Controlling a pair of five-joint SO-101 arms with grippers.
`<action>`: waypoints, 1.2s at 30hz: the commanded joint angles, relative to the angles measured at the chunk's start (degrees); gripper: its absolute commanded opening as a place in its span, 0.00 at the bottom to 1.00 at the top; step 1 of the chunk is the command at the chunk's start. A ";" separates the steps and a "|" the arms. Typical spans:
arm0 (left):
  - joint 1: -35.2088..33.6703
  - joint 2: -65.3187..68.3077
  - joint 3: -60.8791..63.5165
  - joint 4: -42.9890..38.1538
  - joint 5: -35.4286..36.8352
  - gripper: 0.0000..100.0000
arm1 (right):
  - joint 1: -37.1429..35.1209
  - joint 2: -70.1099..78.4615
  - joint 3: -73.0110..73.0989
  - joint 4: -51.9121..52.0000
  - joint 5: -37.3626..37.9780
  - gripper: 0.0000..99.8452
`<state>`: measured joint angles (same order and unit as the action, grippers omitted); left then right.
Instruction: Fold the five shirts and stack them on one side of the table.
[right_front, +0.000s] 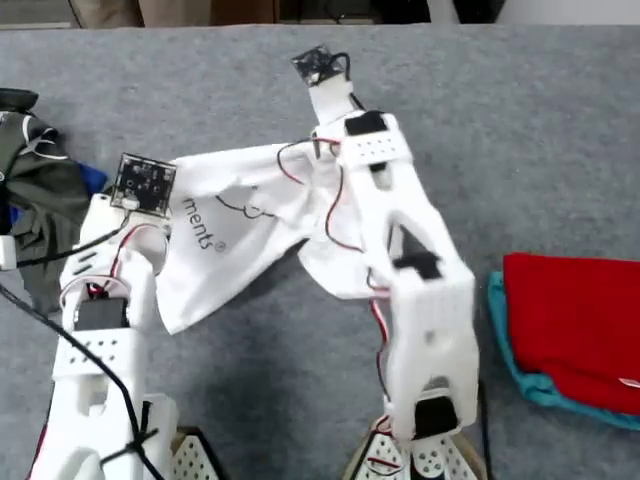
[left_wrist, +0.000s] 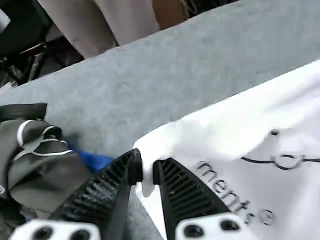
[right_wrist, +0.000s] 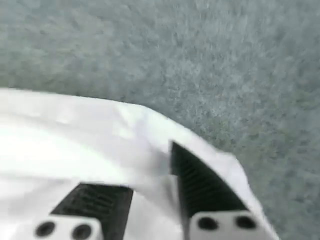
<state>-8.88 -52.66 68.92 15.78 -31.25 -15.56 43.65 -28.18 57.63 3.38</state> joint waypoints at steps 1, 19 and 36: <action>-0.79 3.82 -4.04 -0.35 -0.53 0.02 | 2.68 7.69 -23.43 9.76 -3.34 0.27; -1.14 12.62 -16.79 13.45 4.66 0.02 | 1.45 12.62 -60.00 44.84 -3.69 0.32; -2.46 8.66 -17.49 19.08 4.75 0.02 | -9.27 -3.56 -17.01 39.12 -8.26 0.12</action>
<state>-11.08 -42.29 53.10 34.68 -27.03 -24.18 43.56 -46.64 99.30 -4.00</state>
